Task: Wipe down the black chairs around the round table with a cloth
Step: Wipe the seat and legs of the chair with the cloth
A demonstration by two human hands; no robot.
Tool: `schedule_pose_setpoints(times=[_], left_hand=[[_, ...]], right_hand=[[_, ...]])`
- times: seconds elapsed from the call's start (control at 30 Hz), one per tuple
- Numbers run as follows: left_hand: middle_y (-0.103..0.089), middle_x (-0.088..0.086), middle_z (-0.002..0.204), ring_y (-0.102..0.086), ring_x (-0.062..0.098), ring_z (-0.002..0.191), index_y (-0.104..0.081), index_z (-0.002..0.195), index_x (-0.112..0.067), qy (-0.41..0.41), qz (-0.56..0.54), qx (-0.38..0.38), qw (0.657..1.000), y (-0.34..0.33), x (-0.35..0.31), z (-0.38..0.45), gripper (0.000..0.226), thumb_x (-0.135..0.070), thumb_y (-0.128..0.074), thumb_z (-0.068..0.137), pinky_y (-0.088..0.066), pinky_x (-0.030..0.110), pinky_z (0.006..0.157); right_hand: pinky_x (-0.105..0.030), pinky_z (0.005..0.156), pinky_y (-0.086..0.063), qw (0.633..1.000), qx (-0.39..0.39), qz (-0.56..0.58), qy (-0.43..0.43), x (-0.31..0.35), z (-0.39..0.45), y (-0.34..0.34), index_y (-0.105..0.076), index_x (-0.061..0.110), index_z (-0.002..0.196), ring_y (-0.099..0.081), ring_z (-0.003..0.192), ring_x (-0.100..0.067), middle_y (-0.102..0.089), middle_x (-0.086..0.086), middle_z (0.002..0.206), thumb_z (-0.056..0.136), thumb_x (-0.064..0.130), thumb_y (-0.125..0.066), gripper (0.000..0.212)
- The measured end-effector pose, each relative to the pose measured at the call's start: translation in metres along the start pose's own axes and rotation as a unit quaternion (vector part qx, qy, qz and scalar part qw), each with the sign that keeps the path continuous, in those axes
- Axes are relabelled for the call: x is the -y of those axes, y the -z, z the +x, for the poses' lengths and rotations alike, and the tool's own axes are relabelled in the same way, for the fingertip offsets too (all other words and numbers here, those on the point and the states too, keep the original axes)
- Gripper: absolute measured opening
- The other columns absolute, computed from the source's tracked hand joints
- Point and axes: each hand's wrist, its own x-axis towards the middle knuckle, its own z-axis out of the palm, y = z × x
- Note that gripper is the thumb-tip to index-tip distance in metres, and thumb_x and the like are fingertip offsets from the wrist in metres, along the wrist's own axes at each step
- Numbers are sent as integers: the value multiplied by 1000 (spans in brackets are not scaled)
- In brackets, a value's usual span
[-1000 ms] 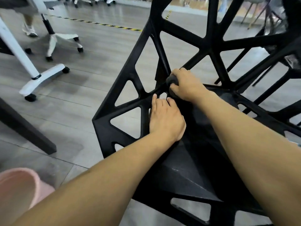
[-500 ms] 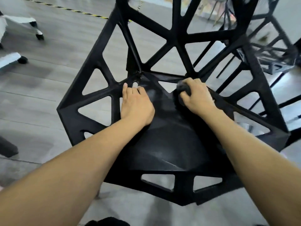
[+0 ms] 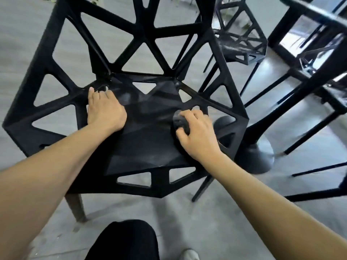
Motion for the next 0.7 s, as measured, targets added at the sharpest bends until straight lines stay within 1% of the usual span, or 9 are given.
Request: schedule_pose_setpoints(times=[0.1, 0.17, 0.27, 0.4, 0.43, 0.53, 0.6, 0.67, 0.7], left_hand=[[-52, 41, 123, -40, 52, 129, -45, 122, 19, -27, 28, -15, 999, -6, 10, 3, 45, -16, -49, 95, -6, 50, 124], [-52, 43, 122, -40, 54, 128, -46, 120, 19, -35, 35, -24, 998, -10, 15, 4, 44, -16, -50, 94, -8, 52, 123], [-51, 42, 126, -36, 52, 133, -46, 121, 17, -35, 34, -17, 999, -11, 19, 5, 43, -17, -48, 95, -8, 51, 124], [-49, 40, 130, -36, 51, 135, -46, 125, 16, -36, 48, -4, 998, -11, 21, 8, 47, -21, -46, 97, -9, 52, 124], [-50, 41, 129, -37, 52, 133, -46, 124, 17, -38, 57, -5, 998, -11, 20, 8, 47, -22, -46, 97, -9, 52, 124], [-48, 40, 130, -43, 54, 126, -49, 125, 15, -37, 97, -12, 995, -5, 13, 4, 50, -27, -47, 97, -12, 55, 122], [-36, 32, 147, -36, 51, 133, -46, 133, 6, -41, 122, -6, 992, 2, -1, -2, 46, -24, -49, 98, -9, 61, 119], [-26, 19, 158, -25, 44, 144, -47, 138, -5, -95, 124, -1, 988, 1, -28, -6, 43, -20, -49, 98, -8, 62, 119], [-27, 15, 159, -25, 41, 145, -49, 139, -9, -136, 100, 3, 986, 0, -46, -8, 43, -21, -49, 98, -11, 60, 120]], right_hand=[[-48, 91, -44, 992, 51, 97, 59, 44, -23, -1, -61, 22, 120, -54, 99, -31, -58, -3, 108, 81, 39, -48, 45], [-46, 91, -44, 982, 63, 139, 112, 69, -42, -2, -62, 21, 122, -54, 99, -29, -58, -2, 112, 81, 36, -53, 44], [-44, 89, -44, 973, 71, 141, 169, 63, -55, 7, -63, 18, 124, -55, 100, -29, -58, -1, 114, 82, 29, -61, 44], [-48, 93, -44, 998, -32, 40, 21, -24, -47, 33, -64, 19, 122, -55, 103, -31, -58, -2, 115, 80, 28, -60, 43], [-48, 93, -43, 999, -50, -1, 7, -38, -49, 38, -63, 19, 122, -55, 105, -32, -58, -4, 118, 80, 27, -60, 42], [-47, 92, -42, 997, -41, -53, 33, -43, -59, 38, -59, 18, 123, -52, 109, -33, -55, -6, 122, 82, 26, -60, 42], [-46, 92, -42, 998, -33, -43, 42, -40, -61, 37, -56, 20, 125, -51, 109, -31, -53, -4, 122, 84, 25, -62, 42], [-43, 94, -41, 998, -26, -33, 54, -43, -59, 38, -54, 22, 128, -49, 111, -28, -52, -1, 124, 86, 25, -62, 43], [-42, 95, -40, 997, -29, -24, 62, -45, -55, 41, -54, 22, 130, -49, 111, -26, -52, 1, 125, 87, 25, -61, 43]])
